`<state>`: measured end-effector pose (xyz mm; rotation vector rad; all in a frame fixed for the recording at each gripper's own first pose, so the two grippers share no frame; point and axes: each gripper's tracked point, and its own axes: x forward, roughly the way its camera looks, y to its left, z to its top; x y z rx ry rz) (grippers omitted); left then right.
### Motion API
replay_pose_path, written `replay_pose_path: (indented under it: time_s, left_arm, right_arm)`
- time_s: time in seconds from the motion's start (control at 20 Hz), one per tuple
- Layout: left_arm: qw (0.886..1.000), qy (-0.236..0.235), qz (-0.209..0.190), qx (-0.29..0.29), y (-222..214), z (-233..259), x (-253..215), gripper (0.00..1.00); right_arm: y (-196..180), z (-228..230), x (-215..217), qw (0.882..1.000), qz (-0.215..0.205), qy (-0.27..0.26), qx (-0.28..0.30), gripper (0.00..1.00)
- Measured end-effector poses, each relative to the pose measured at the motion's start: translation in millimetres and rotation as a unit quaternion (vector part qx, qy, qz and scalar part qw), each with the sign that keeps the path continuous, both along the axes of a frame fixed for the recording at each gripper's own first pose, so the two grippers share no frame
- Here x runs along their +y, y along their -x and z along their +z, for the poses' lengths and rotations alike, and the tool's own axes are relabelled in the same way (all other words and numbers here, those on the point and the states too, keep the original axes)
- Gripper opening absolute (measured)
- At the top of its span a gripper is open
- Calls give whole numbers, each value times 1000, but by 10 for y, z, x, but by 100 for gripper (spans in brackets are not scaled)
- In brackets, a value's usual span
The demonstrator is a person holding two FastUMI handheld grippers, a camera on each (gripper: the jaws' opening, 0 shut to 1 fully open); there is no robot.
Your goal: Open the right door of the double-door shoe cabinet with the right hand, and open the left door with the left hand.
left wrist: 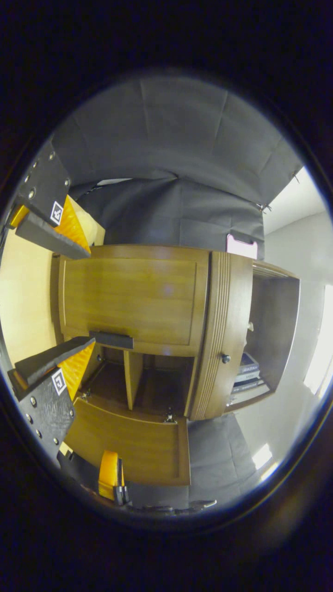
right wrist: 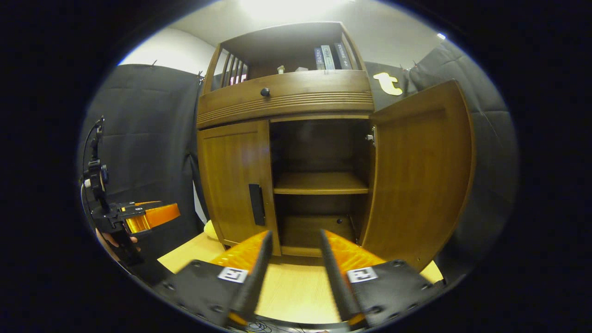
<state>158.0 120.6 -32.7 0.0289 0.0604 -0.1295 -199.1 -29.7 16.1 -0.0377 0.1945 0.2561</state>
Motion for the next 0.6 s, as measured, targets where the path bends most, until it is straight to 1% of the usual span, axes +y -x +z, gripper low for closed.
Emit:
replay_pose_path:
  time_s: [0.05,0.1,0.2,0.4,0.6]
  left_arm:
    - [1000,4,-2,-2,-50,42,-20,98]
    - [1000,7,-3,-2,-232,11,-27,98]
    - [1000,6,-5,-2,-433,10,-76,98]
    - [1000,-9,-8,-7,-885,61,-309,97]
    - [1000,-18,-18,-1,-1320,34,-586,97]
  right_arm:
    - [-50,-10,22,1000,-1,5,-5,82]
    - [-92,11,9,1000,-4,7,-11,98]
    - [-228,-2,53,1000,1,7,-16,94]
    - [-494,-21,37,1000,7,5,-23,97]
    - [-727,-45,-43,999,0,10,-33,97]
